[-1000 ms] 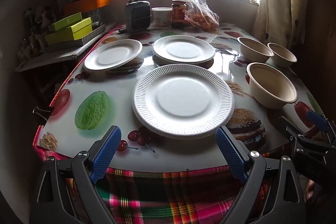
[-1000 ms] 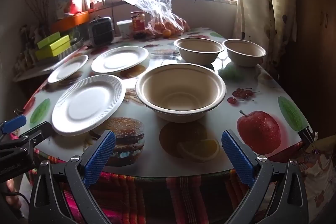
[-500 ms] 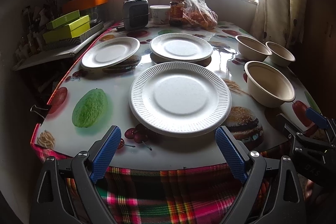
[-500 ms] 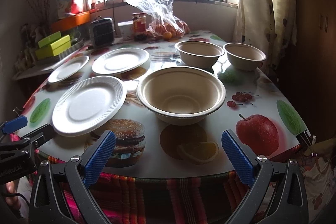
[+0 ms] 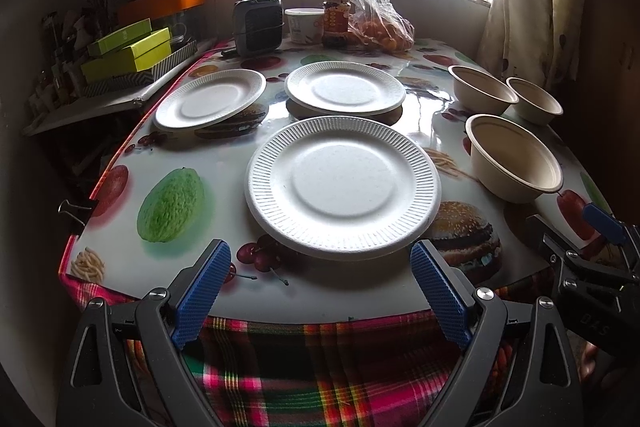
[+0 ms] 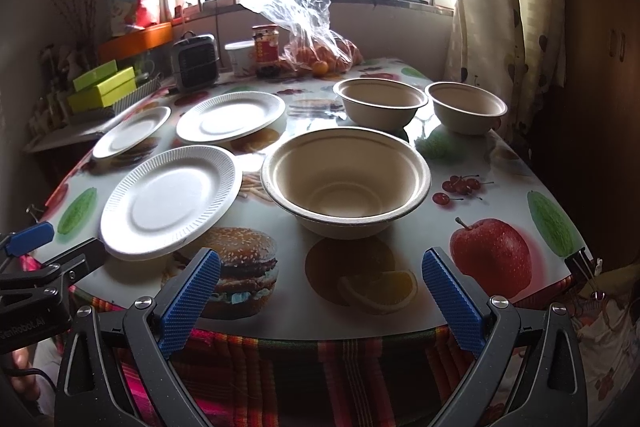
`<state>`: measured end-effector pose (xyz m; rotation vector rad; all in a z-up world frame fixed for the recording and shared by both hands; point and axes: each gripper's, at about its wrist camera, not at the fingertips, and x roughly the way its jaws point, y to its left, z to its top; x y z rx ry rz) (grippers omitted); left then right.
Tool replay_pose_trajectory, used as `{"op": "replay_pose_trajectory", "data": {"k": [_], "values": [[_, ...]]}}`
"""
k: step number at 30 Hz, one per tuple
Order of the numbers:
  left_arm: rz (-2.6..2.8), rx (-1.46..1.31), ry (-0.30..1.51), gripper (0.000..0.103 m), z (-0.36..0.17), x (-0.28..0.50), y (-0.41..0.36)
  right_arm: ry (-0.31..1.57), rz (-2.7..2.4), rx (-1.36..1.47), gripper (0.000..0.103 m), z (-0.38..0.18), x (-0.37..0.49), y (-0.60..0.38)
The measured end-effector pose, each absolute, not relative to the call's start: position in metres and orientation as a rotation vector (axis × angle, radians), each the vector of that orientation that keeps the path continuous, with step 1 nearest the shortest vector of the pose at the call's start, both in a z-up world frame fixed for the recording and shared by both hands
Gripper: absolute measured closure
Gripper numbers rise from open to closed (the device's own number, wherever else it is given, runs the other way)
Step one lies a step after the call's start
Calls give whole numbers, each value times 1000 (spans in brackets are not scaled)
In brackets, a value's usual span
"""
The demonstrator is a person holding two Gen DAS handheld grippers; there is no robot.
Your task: Organize plates and bowls
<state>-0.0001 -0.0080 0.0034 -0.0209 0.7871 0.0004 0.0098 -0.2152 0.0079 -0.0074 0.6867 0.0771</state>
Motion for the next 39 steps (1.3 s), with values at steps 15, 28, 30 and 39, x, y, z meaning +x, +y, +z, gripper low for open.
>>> {"op": "replay_pose_trajectory", "data": {"k": [15,28,30,39], "values": [[15,-19,784,11,4,-2,-7,686,76,-9,1,9,9,-214],[19,-19,783,11,4,0,-5,683,76,-8,1,9,10,-214],[20,-17,782,11,5,0,-5,684,77,-9,1,9,10,-214],[27,-11,776,11,10,4,-4,673,84,-13,1,16,15,-211]]}}
